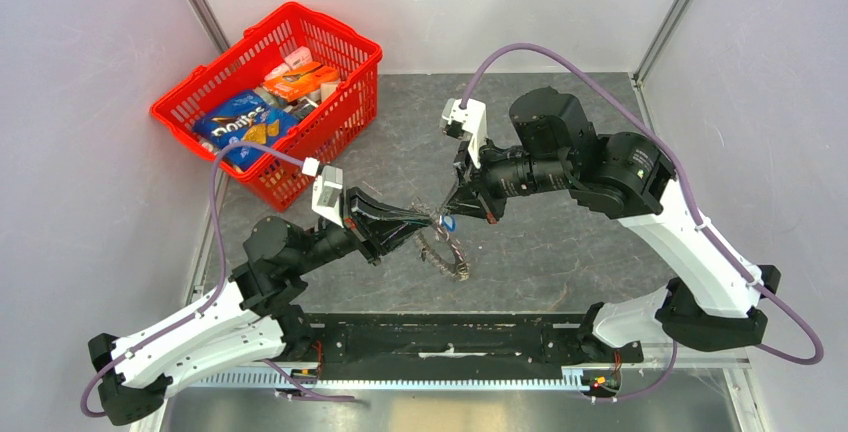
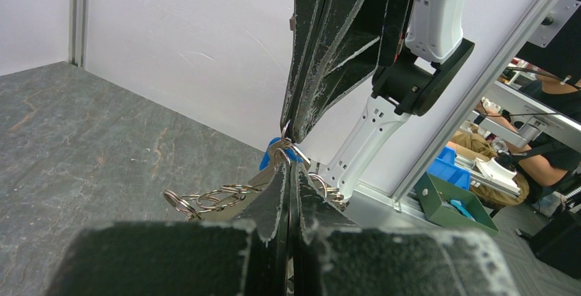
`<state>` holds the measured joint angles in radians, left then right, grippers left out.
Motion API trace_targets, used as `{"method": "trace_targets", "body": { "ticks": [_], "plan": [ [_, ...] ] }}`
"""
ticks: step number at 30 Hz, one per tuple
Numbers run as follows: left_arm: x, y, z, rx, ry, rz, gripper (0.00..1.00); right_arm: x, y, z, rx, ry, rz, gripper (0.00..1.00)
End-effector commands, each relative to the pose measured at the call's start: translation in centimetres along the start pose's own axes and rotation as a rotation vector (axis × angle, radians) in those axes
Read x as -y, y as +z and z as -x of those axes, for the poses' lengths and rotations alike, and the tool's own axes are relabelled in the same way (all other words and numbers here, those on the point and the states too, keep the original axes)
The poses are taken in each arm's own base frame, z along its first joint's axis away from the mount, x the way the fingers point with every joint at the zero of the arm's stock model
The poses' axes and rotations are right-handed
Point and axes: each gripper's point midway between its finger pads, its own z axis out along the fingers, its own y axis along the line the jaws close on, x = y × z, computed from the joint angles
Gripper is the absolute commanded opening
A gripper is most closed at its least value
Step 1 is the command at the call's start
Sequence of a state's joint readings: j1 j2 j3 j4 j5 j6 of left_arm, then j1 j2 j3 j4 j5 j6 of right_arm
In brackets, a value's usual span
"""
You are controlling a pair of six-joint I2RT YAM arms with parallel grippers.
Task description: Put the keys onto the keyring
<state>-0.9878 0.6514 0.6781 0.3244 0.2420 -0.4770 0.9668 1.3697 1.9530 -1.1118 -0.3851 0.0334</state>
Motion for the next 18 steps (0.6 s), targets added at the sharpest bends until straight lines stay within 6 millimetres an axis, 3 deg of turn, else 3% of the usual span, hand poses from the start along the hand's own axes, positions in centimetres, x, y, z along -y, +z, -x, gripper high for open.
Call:
{"method": "trace_targets", "body": {
  "ticks": [1, 11, 18],
  "plan": [
    [2.2, -0.1, 4.2, 0.122, 0.065, -0.071, 0.02, -0.4, -0.7, 0.5, 0.036, -0.013, 0.003, 0.0],
    [2.6, -0.3, 4.7, 0.146, 0.071, -0.083, 0.02, -1.1, -0.7, -0.3, 0.027, 0.001, 0.042, 0.02],
    [2.7, -0.3, 4.7, 0.15, 0.071, -0.092, 0.02, -2.2, -1.7, 0.2, 0.075, -0.013, 0.078, 0.28]
  ]
}}
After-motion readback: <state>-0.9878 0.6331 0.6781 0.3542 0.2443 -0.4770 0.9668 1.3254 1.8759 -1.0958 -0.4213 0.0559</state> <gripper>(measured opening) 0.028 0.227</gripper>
